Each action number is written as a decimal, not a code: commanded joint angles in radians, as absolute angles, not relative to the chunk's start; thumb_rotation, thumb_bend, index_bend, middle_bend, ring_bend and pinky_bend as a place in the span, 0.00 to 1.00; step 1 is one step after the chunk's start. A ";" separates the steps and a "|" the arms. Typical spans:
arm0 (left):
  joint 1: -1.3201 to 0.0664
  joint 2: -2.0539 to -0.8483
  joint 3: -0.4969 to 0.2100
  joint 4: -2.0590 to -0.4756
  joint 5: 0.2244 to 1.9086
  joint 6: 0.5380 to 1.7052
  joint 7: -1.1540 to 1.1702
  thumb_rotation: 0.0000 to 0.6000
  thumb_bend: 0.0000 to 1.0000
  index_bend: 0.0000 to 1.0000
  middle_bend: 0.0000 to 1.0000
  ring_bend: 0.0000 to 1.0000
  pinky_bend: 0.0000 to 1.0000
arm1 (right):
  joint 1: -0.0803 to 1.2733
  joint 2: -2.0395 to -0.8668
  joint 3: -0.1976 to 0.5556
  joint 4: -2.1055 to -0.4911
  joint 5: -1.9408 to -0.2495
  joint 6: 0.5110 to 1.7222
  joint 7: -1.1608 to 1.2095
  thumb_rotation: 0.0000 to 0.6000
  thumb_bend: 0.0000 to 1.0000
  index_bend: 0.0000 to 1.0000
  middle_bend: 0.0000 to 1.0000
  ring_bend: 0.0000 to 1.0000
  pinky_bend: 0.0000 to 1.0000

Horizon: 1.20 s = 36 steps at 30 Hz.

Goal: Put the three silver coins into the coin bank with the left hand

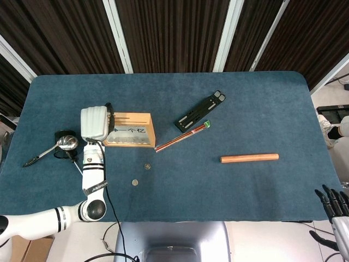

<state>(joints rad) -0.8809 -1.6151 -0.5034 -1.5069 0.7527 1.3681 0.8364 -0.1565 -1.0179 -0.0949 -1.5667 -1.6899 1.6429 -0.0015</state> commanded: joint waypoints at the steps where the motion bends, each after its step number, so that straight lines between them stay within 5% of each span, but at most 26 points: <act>1: -0.886 -1.618 -0.498 -1.503 0.752 1.368 0.831 1.00 0.50 0.58 1.00 1.00 1.00 | -0.157 -1.017 -0.094 -1.567 -1.688 1.643 0.000 1.00 0.22 0.00 0.00 0.00 0.00; 14: -0.902 -1.627 -0.470 -1.497 0.738 1.368 0.830 1.00 0.50 0.57 1.00 1.00 1.00 | -0.161 -1.016 -0.094 -1.564 -1.690 1.651 0.007 1.00 0.22 0.00 0.00 0.00 0.00; 21: -0.906 -1.624 -0.465 -1.502 0.748 1.373 0.815 1.00 0.49 0.34 1.00 1.00 1.00 | -0.163 -1.016 -0.094 -1.562 -1.688 1.652 0.008 1.00 0.22 0.00 0.00 0.00 0.00; 28: -0.888 -1.580 -0.461 -1.599 0.785 1.394 0.788 1.00 0.47 0.32 1.00 1.00 1.00 | -0.164 -1.017 -0.095 -1.563 -1.692 1.653 0.006 1.00 0.22 0.00 0.00 0.00 0.00; 32: -0.832 -1.536 -0.410 -1.784 0.850 1.420 0.732 1.00 0.46 0.35 1.00 1.00 1.00 | -0.164 -1.021 -0.093 -1.561 -1.691 1.653 -0.001 1.00 0.22 0.00 0.00 0.00 0.00; 36: -0.756 -1.506 -0.287 -1.948 0.962 1.443 0.677 1.00 0.46 0.39 1.00 1.00 1.00 | -0.161 -1.025 -0.096 -1.565 -1.698 1.647 -0.016 1.00 0.22 0.00 0.00 0.00 0.00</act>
<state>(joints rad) -0.8237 -1.5407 -0.3849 -1.8254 0.8659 1.4164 0.7327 -0.1617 -1.0238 -0.0951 -1.5641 -1.6960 1.6476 -0.0139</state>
